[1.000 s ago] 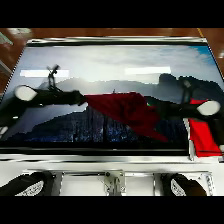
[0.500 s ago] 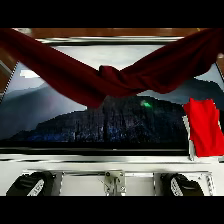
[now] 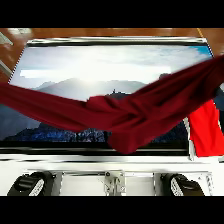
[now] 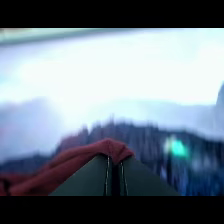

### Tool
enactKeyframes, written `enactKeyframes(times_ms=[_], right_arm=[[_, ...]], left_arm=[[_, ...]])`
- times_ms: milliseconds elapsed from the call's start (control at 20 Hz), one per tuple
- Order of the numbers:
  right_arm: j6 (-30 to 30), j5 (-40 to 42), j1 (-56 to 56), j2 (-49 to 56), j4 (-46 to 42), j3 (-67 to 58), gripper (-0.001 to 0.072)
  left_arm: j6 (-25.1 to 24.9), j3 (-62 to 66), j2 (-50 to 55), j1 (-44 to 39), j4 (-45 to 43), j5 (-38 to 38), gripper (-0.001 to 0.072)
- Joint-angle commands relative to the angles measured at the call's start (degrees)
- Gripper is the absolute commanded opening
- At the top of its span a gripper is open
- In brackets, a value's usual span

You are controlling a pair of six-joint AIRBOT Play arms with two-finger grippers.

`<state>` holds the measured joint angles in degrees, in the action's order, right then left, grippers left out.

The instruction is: Fold the shirts.

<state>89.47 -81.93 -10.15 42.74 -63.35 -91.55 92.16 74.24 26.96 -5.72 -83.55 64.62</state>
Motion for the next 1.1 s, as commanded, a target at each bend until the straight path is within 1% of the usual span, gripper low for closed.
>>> enactKeyframes(times_ms=[0, 50, 100, 200, 250, 350, 450, 550, 600, 650, 700, 750, 800, 900, 950, 1000, 1050], right_arm=[[1.4, -12.7, 0.0, 3.2, -1.8, 7.7, 0.0064], [1.4, -10.4, 0.0, 4.1, -1.8, 12.6, 0.0064], [1.4, -6.2, 0.4, 5.0, -1.8, 17.5, 0.0064], [1.4, 8.3, 2.6, 7.8, -1.6, 27.1, 0.0065], [1.4, 17.0, 4.5, 10.0, -1.4, 31.1, 0.0064], [1.4, 30.9, 8.4, 16.0, -1.4, 35.6, 0.0065], [1.4, 38.4, 12.2, 23.8, -1.1, 36.1, 0.0065], [1.5, 42.5, 14.4, 30.8, 2.1, 36.1, 0.0066], [1.4, 43.7, 15.0, 33.4, 3.7, 36.1, 0.0071], [0.9, 45.1, 15.1, 35.3, 4.4, 36.1, 0.0183], [-1.4, 45.2, 14.8, 35.9, 4.0, 36.0, 0.0449], [-5.3, 44.1, 14.0, 35.5, 3.0, 36.0, 0.068], [-7.5, 42.1, 12.7, 34.5, 1.3, 36.0, 0.0682], [-7.7, 35.4, 8.7, 32.1, -4.5, 36.0, 0.0681], [-7.8, 30.2, 6.1, 31.4, -6.5, 36.0, 0.0637], [-8.0, 25.3, 3.5, 31.4, -6.3, 36.1, 0.0554], [-9.9, 21.5, 0.9, 31.5, -3.4, 37.1, 0.0556]], left_arm=[[2.9, -10.8, -0.4, 0.0, -3.7, 2.4, 0.0036], [4.2, -15.2, -0.4, 0.0, -3.1, -0.2, 0.0037], [4.6, -19.1, -0.3, 0.0, -1.2, -3.4, 0.0037], [4.6, -26.4, -0.1, 0.0, 4.5, -10.7, 0.0037], [4.6, -29.6, 0.2, 0.0, 8.7, -13.8, 0.0037], [4.5, -34.6, 0.9, 0.0, 16.3, -18.3, 0.0038], [4.6, -38.1, 1.7, 0.0, 19.1, -20.9, 0.0038], [4.6, -39.9, 2.6, 0.0, 19.3, -21.1, 0.0038], [4.6, -40.2, 2.9, 0.0, 19.3, -21.1, 0.0038], [4.6, -40.3, 3.1, 0.0, 19.3, -21.1, 0.0038], [4.6, -40.3, 3.1, 0.0, 19.3, -21.1, 0.0038], [4.6, -40.3, 3.0, 0.0, 19.3, -21.1, 0.0038], [4.6, -40.3, 3.1, 0.0, 19.3, -21.1, 0.0038], [4.4, -40.3, 3.1, 0.0, 19.1, -21.1, 0.0038], [4.3, -40.3, 3.1, 0.0, 19.0, -21.1, 0.0039], [4.2, -40.3, 3.1, 0.0, 19.0, -21.2, 0.0039], [3.4, -40.3, 3.1, 0.0, 19.0, -21.2, 0.0039]])
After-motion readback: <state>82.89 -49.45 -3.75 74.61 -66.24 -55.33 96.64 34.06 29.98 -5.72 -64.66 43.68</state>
